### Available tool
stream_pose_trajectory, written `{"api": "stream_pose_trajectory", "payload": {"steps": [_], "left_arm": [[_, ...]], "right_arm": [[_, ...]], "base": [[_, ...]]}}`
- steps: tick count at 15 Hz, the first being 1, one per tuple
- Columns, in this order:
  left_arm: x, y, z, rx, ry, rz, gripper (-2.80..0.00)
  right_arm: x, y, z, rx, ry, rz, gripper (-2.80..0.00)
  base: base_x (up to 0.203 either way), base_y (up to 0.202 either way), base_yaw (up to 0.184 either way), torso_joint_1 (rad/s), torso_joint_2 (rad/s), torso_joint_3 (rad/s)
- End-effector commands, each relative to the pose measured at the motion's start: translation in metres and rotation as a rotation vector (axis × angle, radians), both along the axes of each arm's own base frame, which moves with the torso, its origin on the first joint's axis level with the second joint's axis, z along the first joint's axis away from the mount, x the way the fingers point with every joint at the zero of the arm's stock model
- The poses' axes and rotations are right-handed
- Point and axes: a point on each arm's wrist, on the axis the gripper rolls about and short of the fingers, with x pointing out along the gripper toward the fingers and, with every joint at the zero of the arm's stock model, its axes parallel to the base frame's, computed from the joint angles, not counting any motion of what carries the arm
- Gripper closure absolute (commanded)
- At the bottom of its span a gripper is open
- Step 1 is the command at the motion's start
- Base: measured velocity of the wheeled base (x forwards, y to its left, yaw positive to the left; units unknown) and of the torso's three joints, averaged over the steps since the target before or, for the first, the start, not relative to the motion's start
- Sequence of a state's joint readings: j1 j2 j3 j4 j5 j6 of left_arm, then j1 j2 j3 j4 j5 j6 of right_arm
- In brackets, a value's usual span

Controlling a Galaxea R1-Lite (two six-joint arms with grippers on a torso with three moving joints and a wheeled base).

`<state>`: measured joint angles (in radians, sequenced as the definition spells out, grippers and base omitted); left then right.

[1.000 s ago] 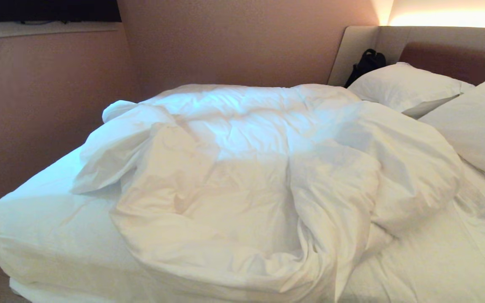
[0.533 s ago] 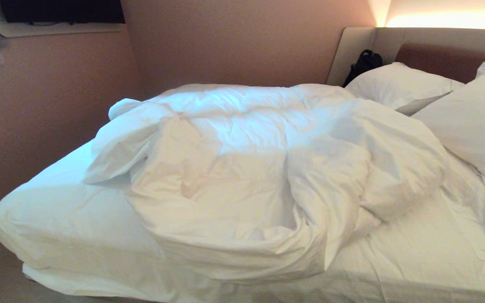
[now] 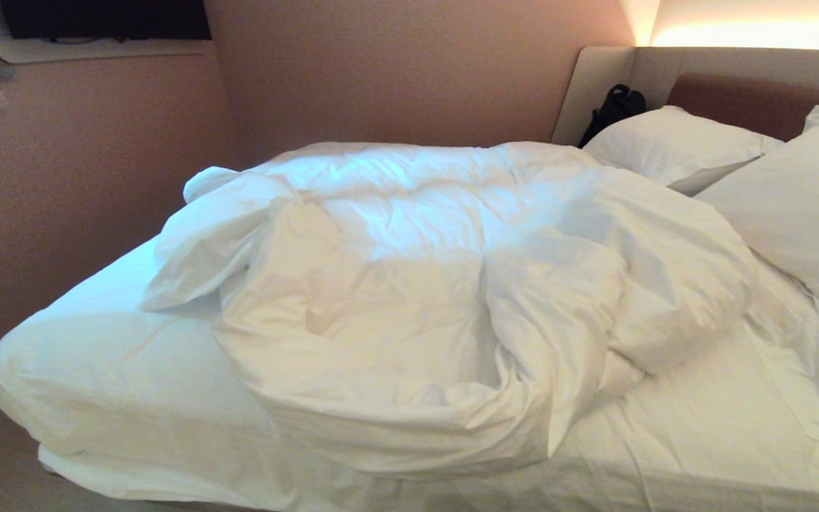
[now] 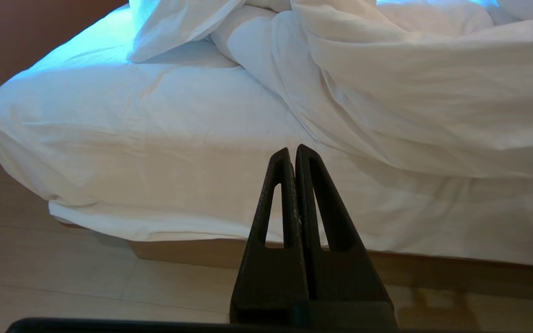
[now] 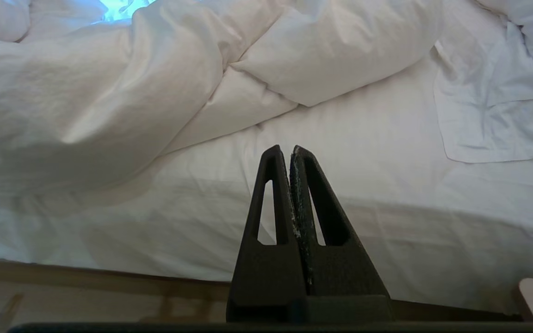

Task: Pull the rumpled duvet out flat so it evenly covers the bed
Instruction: Hold the folded corner of the quilt

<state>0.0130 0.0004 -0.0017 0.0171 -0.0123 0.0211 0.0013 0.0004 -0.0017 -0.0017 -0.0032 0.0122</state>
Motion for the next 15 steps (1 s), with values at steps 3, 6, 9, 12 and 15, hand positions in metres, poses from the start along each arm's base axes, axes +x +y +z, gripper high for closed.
{"api": "stream_pose_trajectory", "payload": {"steps": [3,6,9,12,15], "left_arm": [[0.0000,-0.0001,0.0000,0.000,-0.001,-0.001,0.00],[0.0000,-0.0001,0.0000,0.001,-0.001,-0.001,0.00],[0.0000,0.0000,0.0000,-0.001,-0.001,0.001,0.00],[0.0000,0.0000,0.0000,-0.003,-0.001,0.001,0.00],[0.0000,0.0000,0.0000,-0.004,-0.001,0.001,0.00]], "right_arm": [[0.0000,0.0000,-0.0001,0.000,0.000,0.000,0.00],[0.0000,0.0000,-0.0001,0.000,0.000,0.000,0.00],[0.0000,0.0000,-0.0001,0.000,0.000,0.001,0.00],[0.0000,0.0000,-0.0001,0.000,0.000,0.000,0.00],[0.0000,0.0000,-0.0001,0.000,0.000,0.000,0.00]], "base": [[0.000,0.000,0.000,0.000,0.00,0.000],[0.001,-0.139,0.003,0.005,0.00,0.003],[0.000,-0.131,-0.002,0.000,0.00,0.002],[0.000,0.000,0.000,0.000,0.00,0.000],[0.000,0.000,0.000,0.000,0.00,0.000]]}}
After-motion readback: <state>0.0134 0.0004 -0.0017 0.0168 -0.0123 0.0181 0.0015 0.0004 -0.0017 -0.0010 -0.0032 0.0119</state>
